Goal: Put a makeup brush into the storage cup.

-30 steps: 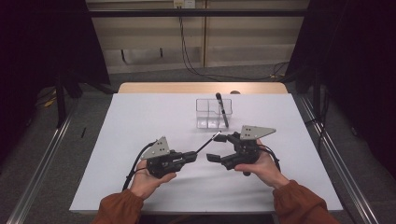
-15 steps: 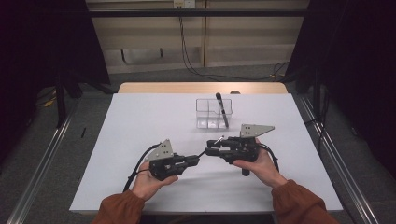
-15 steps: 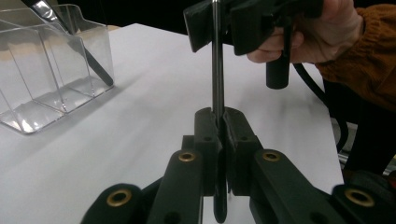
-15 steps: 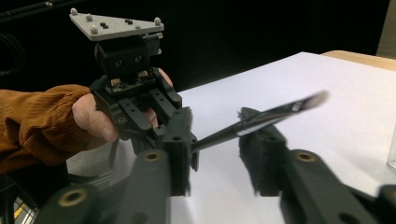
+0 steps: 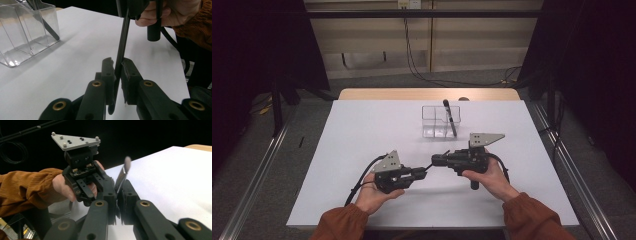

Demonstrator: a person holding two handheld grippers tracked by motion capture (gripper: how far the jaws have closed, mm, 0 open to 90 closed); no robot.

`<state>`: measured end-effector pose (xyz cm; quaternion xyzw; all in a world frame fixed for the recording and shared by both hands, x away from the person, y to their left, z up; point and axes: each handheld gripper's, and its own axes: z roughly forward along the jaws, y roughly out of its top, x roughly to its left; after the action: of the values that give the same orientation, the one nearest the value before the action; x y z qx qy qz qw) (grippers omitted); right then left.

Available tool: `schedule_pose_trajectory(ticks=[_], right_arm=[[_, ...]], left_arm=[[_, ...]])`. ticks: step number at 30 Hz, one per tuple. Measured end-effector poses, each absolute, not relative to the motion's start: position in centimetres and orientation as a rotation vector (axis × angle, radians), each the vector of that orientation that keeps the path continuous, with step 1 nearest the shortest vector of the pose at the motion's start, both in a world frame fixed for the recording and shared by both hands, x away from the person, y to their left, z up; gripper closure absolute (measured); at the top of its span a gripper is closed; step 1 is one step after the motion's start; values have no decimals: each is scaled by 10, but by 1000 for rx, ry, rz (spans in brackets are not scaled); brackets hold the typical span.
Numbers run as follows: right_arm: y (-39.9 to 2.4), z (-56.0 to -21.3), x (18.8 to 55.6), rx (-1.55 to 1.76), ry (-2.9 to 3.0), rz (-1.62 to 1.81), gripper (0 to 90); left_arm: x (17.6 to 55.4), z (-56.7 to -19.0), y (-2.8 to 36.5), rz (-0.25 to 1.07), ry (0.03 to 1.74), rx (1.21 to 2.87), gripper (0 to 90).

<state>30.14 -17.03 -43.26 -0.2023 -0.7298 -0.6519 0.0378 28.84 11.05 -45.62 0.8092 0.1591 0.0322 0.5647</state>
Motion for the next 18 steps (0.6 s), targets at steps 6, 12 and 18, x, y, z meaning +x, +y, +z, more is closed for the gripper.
schedule_pose_trajectory(ticks=[6,12,18], right_arm=[[-171,-432,301,-612,-2233,-1999,861],[-171,-430,301,-609,-2232,-2004,862],[-174,-428,301,-628,-2233,-2007,862]], left_arm=[[289,-458,110,76,393,1887,746],[288,-457,111,100,405,1876,664],[289,-457,113,110,433,1871,565]])
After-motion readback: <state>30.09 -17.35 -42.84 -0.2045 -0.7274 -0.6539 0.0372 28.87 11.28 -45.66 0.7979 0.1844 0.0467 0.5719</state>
